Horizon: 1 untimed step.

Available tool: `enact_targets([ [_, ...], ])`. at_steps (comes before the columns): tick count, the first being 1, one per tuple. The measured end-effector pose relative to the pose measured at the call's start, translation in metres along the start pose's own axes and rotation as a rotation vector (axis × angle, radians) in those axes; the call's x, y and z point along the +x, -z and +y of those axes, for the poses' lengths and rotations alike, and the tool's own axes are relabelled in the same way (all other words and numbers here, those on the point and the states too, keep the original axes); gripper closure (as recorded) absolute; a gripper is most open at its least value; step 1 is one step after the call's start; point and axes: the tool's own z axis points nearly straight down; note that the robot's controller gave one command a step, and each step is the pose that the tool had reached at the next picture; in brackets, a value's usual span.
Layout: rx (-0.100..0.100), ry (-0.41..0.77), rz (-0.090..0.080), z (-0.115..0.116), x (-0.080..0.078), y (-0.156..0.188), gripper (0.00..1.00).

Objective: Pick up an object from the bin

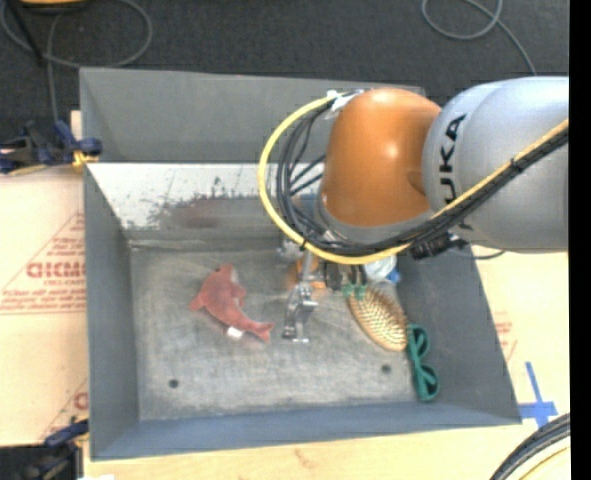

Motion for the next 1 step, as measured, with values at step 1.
enact_targets([
  [1, 0.0, -0.001, 0.0, 0.0, 0.0, 0.0, 0.0],
])
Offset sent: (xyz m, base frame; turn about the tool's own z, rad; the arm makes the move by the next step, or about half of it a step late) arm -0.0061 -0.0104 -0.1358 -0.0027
